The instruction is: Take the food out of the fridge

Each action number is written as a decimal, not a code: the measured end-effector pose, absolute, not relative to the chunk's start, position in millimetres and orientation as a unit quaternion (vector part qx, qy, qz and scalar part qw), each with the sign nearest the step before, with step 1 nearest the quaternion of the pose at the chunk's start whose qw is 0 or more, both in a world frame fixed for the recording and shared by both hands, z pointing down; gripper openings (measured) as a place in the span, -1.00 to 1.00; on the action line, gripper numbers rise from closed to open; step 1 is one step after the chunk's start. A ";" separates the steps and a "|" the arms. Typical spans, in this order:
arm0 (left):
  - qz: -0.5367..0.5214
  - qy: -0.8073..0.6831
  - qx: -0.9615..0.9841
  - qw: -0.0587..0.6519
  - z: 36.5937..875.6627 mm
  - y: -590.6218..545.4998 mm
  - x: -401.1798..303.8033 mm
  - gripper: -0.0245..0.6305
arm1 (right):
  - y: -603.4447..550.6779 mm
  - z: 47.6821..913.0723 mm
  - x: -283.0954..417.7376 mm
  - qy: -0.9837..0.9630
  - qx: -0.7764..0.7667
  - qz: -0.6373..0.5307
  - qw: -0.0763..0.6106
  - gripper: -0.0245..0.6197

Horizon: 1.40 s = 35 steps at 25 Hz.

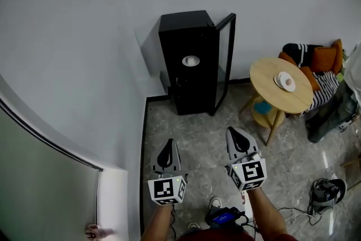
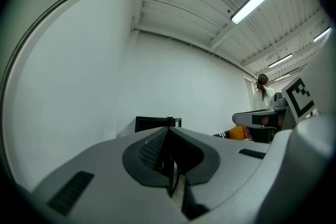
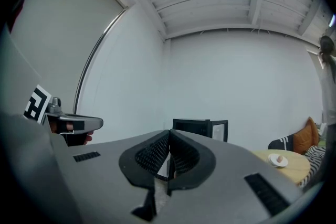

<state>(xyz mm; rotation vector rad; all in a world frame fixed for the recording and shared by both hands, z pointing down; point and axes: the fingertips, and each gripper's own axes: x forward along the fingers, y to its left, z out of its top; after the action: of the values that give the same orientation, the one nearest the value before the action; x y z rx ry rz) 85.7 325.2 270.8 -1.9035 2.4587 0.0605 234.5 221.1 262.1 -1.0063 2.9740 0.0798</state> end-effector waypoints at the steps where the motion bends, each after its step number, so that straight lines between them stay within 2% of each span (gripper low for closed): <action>1: 0.019 0.791 -0.611 0.015 271.4 319.7 86.7 -0.89 | 215.2 262.1 235.2 0.947 -0.320 0.025 0.001 -0.86; 20: 0.011 0.798 -0.603 0.012 274.1 226.7 96.0 -0.88 | 122.0 267.3 235.9 0.953 -0.303 0.009 0.005 -0.86; 35: 0.010 0.782 -0.622 0.012 279.4 156.2 9.9 -0.88 | 62.0 267.5 149.8 0.947 -0.321 0.021 -0.008 -0.86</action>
<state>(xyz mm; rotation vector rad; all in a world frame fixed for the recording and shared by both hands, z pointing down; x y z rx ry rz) 9.9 156.2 279.4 -1.9406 2.4395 0.0313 149.8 62.0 267.5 -1.0124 2.9906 0.0667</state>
